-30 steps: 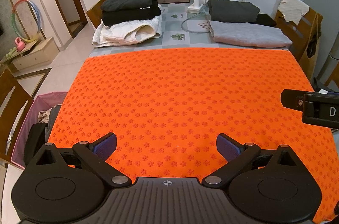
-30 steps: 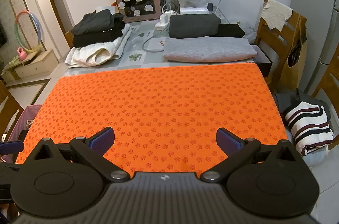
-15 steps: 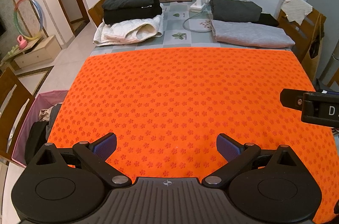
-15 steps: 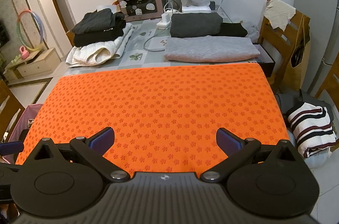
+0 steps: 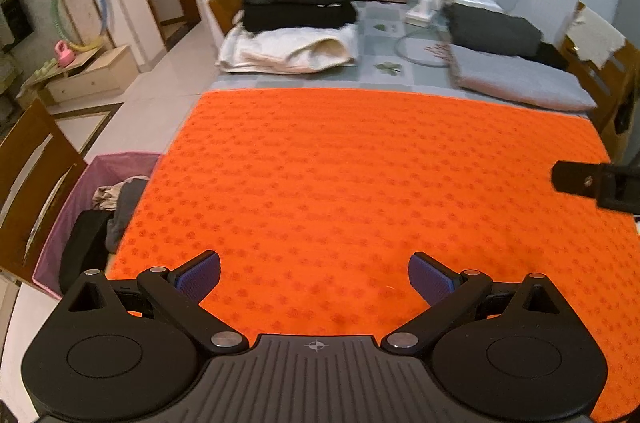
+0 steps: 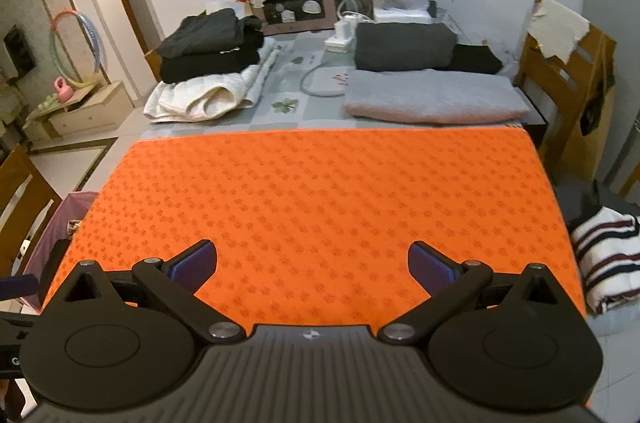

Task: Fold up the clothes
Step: 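Reach the right tool to the dark grey garment on the stack and grasp it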

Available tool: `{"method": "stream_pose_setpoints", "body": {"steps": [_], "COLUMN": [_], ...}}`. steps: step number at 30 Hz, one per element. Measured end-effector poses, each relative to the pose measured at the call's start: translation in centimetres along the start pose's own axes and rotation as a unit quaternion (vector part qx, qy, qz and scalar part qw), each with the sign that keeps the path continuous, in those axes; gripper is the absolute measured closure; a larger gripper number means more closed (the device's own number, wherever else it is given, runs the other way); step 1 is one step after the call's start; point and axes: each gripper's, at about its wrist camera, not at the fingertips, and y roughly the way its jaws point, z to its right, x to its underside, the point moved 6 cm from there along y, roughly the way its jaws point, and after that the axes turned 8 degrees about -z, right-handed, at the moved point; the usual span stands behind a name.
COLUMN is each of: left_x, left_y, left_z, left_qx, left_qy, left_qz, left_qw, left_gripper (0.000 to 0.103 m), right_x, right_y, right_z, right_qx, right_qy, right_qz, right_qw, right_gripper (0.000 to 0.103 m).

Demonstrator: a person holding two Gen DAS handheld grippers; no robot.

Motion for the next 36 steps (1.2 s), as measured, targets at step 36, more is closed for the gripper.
{"method": "stream_pose_setpoints", "body": {"steps": [36], "left_x": [-11.6], "left_y": [18.5], "left_z": [-14.7], "left_qx": [-0.006], "left_qy": [0.000], "left_qz": [-0.024], "left_qw": [0.9997], "left_gripper": [0.003], "right_x": [-30.9], "right_y": [25.8], "right_z": [-16.0], "right_qx": [-0.037], "right_qy": [-0.079], "right_qz": [0.002], "right_qw": [0.996], "right_gripper": [0.029]}}
